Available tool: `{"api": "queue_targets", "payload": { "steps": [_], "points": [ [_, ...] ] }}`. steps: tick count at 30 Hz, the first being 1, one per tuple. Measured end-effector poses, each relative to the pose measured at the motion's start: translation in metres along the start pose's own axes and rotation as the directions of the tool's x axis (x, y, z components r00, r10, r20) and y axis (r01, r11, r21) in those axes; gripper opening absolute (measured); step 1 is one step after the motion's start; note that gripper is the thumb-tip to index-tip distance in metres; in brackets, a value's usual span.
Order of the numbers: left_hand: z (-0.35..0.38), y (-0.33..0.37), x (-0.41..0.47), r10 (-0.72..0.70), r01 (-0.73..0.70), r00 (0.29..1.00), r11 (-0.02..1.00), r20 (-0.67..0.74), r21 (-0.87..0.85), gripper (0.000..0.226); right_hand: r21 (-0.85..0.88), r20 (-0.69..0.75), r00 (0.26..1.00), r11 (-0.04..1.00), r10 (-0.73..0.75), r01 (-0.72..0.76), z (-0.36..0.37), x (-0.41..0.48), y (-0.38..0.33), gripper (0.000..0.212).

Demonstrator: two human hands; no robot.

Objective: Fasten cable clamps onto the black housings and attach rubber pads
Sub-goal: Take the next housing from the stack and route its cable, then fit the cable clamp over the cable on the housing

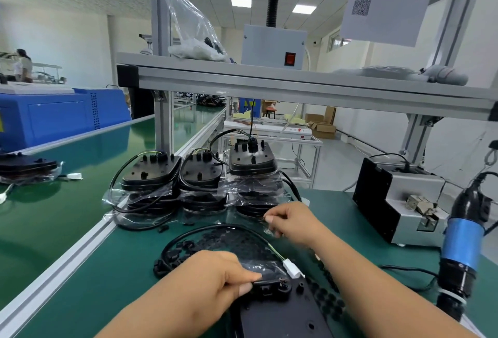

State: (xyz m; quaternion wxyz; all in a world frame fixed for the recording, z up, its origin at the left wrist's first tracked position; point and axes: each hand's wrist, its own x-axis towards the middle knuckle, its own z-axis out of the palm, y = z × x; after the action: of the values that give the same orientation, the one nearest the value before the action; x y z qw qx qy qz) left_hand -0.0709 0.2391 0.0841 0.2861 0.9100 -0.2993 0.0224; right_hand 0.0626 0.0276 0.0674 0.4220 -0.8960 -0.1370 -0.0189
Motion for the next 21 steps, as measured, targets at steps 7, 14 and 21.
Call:
{"api": "queue_targets", "payload": {
  "steps": [7,14,21],
  "points": [
    [-0.008,-0.009,0.023,-0.391,0.258,0.904,0.823,-0.175,-0.506,0.016,0.313,-0.007,0.979,0.929,-0.204,0.196,-0.005,-0.046,-0.027,0.019],
    [0.000,0.005,0.043,-0.497,0.280,0.851,0.703,-0.170,-0.653,0.019,0.228,-0.039,0.931,0.904,-0.363,0.362,0.006,-0.058,-0.034,0.018],
    [0.010,0.000,0.035,-0.436,0.212,0.860,0.778,-0.265,-0.592,0.018,0.264,-0.050,0.945,0.908,-0.323,0.324,0.011,-0.063,-0.034,0.025]
  ]
}}
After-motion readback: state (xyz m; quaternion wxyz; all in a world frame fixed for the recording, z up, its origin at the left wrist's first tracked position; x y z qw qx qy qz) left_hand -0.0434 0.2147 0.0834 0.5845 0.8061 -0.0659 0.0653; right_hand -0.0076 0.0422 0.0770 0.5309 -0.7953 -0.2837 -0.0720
